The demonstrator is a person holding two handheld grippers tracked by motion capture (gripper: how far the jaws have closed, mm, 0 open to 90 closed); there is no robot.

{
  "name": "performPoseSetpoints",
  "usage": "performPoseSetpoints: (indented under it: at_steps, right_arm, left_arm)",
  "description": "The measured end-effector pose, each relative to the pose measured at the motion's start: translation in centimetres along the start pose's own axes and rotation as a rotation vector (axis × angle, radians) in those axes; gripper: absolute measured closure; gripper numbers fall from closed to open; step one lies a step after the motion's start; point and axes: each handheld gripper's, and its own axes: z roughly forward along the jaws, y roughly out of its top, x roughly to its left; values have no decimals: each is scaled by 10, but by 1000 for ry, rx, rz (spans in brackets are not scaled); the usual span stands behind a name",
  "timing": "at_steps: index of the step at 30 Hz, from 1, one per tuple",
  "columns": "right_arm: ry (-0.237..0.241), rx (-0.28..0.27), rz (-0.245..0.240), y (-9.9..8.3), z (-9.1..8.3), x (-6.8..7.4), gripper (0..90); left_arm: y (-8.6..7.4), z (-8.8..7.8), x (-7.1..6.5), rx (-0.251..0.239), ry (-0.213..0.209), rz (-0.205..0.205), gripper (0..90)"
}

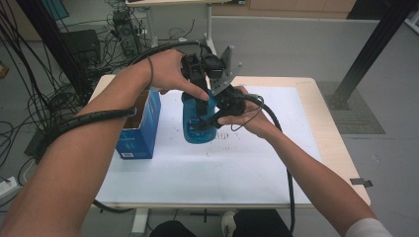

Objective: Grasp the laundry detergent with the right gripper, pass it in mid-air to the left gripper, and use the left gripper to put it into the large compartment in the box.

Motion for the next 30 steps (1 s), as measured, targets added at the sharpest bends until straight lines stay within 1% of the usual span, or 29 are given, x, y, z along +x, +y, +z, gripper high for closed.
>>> performPoseSetpoints:
  at_steps: [1, 6, 9, 12, 14, 19, 22, 26, 30]
  right_arm:
    - [-3, 4, -4, 0, 0, 0, 438]
    - [1, 4, -3, 0, 0, 1, 438]
    - [3, 4, -2, -1, 2, 1, 437]
    - [2, 1, -3, -2, 3, 1, 437]
    - [1, 1, -1, -2, 3, 2, 437]
    - [-2, 5, -2, -3, 4, 1, 437]
    - [-3, 5, -4, -3, 4, 1, 437]
    - [0, 5, -4, -2, 6, 1, 437]
    - [-2, 3, -9, -2, 7, 1, 437]
  left_arm:
    - [0, 0, 0, 6, -2, 3, 356]
    - [0, 1, -1, 4, -2, 7, 360]
    - [-1, 2, 0, 9, -11, 5, 362]
    - [-1, 3, -1, 16, -5, 13, 363]
    - [-1, 4, -1, 15, -3, 13, 363]
    - [0, 5, 0, 29, -5, 15, 364]
    - [0, 5, 0, 27, -4, 14, 364]
    - [-1, 5, 1, 38, -13, 10, 363]
    - [-1, 6, 1, 38, -12, 11, 363]
